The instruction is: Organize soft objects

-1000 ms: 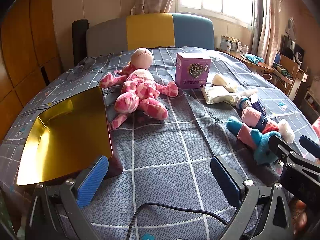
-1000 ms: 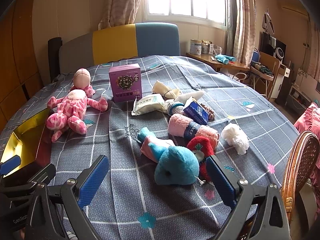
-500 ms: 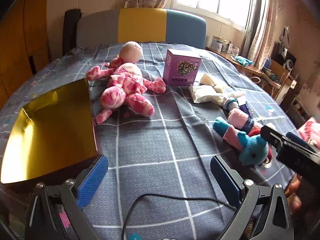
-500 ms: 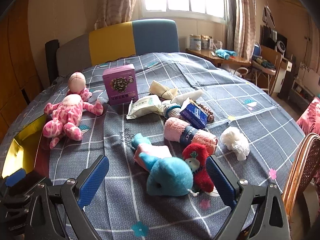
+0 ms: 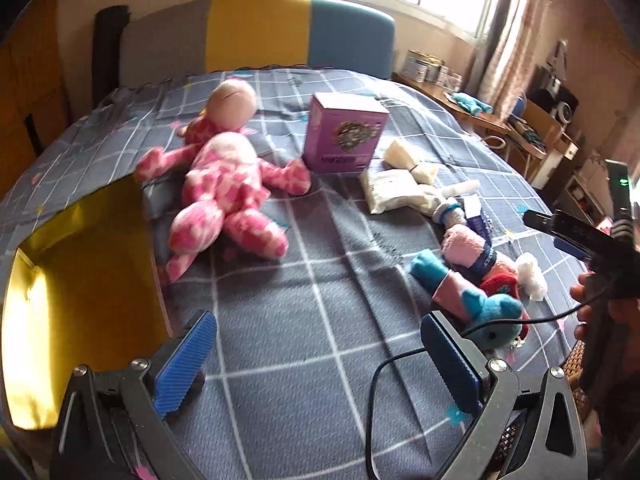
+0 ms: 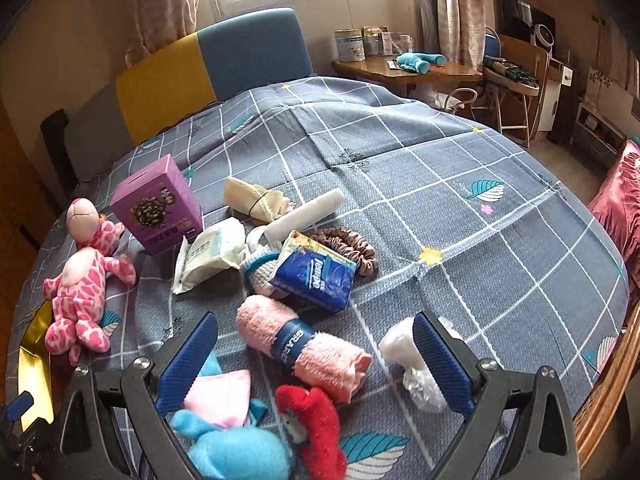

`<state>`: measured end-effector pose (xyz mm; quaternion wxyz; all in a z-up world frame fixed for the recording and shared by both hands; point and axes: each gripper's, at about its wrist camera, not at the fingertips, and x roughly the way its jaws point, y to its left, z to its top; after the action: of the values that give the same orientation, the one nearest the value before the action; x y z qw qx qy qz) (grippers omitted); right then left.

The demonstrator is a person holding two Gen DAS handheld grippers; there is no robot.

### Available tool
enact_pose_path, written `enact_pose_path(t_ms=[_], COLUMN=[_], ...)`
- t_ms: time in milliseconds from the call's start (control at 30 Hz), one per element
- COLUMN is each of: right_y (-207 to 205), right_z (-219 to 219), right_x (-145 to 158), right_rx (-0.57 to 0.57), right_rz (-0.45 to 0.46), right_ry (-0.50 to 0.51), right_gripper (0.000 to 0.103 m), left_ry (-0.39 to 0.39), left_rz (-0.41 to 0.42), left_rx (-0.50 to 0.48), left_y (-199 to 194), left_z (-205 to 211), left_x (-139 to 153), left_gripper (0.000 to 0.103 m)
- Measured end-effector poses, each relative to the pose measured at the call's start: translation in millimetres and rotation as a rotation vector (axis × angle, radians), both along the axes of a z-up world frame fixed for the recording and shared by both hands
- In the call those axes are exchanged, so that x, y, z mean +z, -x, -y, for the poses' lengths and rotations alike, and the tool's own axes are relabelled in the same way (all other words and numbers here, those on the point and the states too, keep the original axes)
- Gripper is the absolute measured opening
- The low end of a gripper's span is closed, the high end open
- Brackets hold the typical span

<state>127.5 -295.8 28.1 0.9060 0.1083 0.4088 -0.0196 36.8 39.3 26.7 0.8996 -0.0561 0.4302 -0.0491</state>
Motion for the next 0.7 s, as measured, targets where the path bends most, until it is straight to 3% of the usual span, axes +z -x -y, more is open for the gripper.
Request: enact_pose_path(t_ms=[133, 400, 500, 633, 700], right_y=[-8, -8, -11, -11, -11], right_z=[13, 32, 35, 37, 38], right_x=[-7, -10, -13, -15, -16], right_rx=[-0.018, -0.039, -0.03, -0.023, -0.024], right_rz=[0.02, 0.043, 0.026, 0.02, 0.017], right_ry=[-0.049, -0.171, -0.216, -0.254, -0.272], right_gripper=[0.1, 0.1, 0.1, 0.1, 0.1], left_ry=[-0.028, -0.211, -0.289, -0.403, -0.441], left_rz=[0.002, -0.011, -0.028, 0.013, 0.007], left_rx=[-0.087, -0.241, -0.326, -0.501, -0.57], left_y=[-25, -97, -123, -146, -158], left_z=[20, 75, 100, 136, 149], left_x=[7, -10, -21, -33, -41], left_gripper=[0.103, 0.103, 0.103, 0.103, 0.099])
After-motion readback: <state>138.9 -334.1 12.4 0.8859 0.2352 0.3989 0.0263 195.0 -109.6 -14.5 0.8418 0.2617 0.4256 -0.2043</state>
